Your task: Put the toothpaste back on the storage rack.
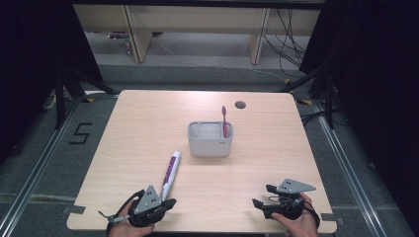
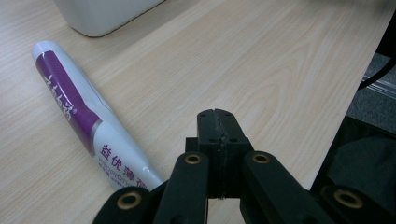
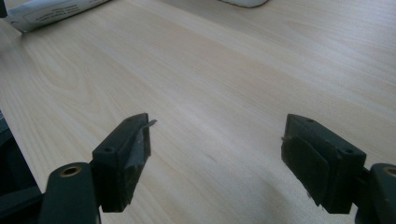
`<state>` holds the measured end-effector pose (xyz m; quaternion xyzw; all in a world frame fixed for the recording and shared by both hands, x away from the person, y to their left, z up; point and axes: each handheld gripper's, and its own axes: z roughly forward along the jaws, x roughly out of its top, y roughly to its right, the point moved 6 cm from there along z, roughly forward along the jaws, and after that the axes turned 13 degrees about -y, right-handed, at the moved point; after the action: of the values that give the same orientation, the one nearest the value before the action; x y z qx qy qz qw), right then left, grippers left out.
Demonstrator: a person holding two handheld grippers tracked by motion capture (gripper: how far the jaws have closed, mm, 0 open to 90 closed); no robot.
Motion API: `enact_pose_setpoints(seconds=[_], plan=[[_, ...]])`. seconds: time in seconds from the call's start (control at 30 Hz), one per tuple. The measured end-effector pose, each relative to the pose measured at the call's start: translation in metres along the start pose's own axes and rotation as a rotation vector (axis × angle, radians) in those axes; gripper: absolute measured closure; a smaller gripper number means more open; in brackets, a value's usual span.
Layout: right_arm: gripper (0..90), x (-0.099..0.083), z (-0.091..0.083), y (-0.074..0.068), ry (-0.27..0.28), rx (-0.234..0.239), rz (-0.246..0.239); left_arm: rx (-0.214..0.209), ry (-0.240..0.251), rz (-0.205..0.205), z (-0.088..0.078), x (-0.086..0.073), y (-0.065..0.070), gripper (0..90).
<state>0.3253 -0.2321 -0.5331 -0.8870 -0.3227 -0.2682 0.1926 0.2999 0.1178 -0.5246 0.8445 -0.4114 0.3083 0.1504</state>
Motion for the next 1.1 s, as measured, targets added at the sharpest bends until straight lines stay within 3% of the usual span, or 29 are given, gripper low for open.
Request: enact_pose_setpoints(seconds=[0.03,0.17,0.27,0.3,0.4,0.6,1.1], plan=[[24.6,0.000,0.000,0.000,-0.003,0.001,-0.002,-0.003,0.019,-0.021,0.001,0.001,0.001,89.5],[24.6,0.000,0.002,0.000,0.005,-0.009,-0.002,0.006,-0.014,-0.004,0.001,-0.001,-0.004,89.5],[24.6,0.000,0.001,0.000,-0.003,-0.010,-0.002,0.000,0.002,-0.027,0.001,-0.001,-0.004,89.4],[24.6,-0.001,0.001,0.000,-0.005,-0.010,-0.001,0.004,-0.005,-0.012,0.000,-0.003,-0.006,89.4],[24.7,-0.001,0.001,-0.001,-0.006,-0.009,-0.002,0.007,-0.013,-0.028,0.001,-0.004,-0.007,89.5],[24.9,0.000,0.001,0.001,-0.002,-0.012,-0.012,0.023,-0.043,-0.013,0.001,-0.008,-0.012,89.4],[25.1,0.000,0.002,0.001,0.002,-0.010,-0.022,0.036,-0.057,-0.069,0.000,-0.017,-0.022,89.0]])
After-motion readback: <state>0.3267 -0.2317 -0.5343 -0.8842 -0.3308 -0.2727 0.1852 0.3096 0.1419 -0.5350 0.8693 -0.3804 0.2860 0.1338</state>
